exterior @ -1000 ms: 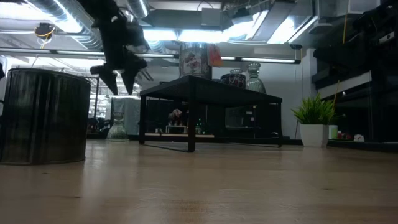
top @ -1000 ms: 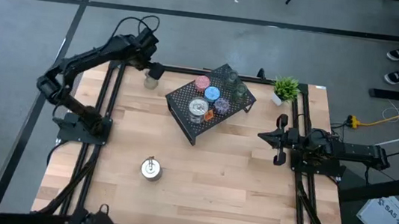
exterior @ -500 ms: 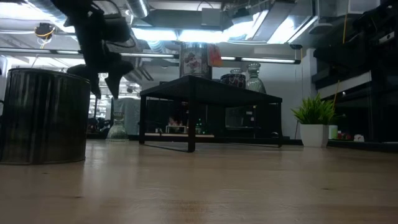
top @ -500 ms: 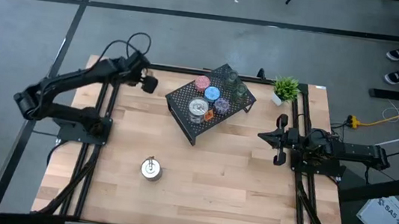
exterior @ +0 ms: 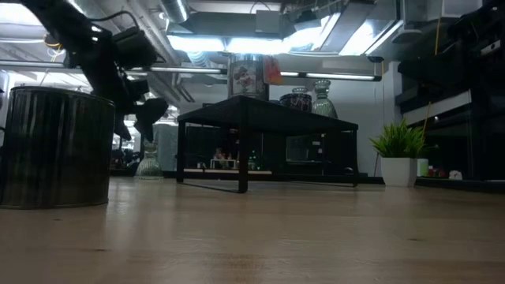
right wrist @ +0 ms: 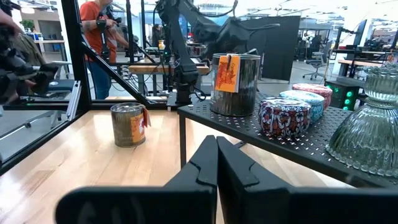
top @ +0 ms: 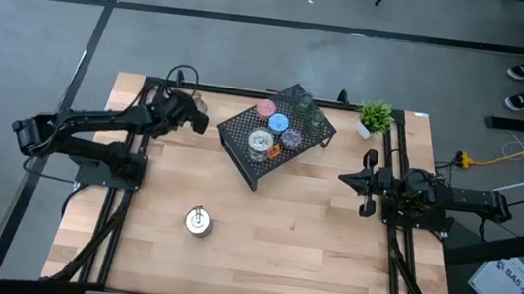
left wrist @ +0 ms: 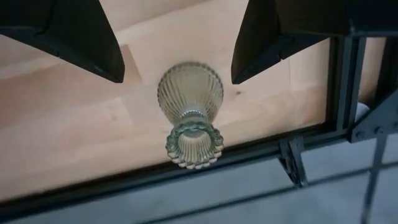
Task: Pick & Place candle stick holders
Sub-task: Put the green glass candle holder on the shelf aligned with the green glass candle holders
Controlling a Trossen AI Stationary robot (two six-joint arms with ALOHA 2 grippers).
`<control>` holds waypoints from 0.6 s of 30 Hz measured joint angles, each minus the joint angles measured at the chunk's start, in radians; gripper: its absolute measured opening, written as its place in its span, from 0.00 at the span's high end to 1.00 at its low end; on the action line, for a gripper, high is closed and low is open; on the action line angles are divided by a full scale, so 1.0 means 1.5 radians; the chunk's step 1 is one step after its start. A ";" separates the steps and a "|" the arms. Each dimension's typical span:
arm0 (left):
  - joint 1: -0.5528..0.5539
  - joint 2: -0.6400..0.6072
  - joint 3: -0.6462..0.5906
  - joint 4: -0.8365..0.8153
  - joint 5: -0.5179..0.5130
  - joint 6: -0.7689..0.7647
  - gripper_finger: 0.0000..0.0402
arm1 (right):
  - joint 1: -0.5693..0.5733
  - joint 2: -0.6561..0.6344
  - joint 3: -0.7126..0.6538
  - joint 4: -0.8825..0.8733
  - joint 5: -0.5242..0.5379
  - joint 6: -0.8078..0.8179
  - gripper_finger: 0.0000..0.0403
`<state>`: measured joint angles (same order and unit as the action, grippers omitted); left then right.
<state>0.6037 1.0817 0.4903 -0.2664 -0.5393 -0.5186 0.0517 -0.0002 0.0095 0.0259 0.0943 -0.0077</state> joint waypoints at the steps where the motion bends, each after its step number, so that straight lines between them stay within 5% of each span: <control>1: -0.007 0.000 -0.012 0.020 -0.015 -0.001 0.27 | 0.000 0.000 0.000 0.000 0.000 0.000 1.00; 11: -0.072 0.000 -0.111 0.137 -0.181 -0.032 0.27 | 0.000 0.000 0.000 0.000 0.000 0.000 1.00; 18: -0.126 0.015 -0.153 0.237 -0.198 -0.076 0.27 | 0.000 0.000 0.000 0.000 0.000 0.000 1.00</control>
<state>0.4147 1.1044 0.2607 0.0893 -0.8362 -0.6329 0.0517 -0.0002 0.0097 0.0261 0.0943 -0.0075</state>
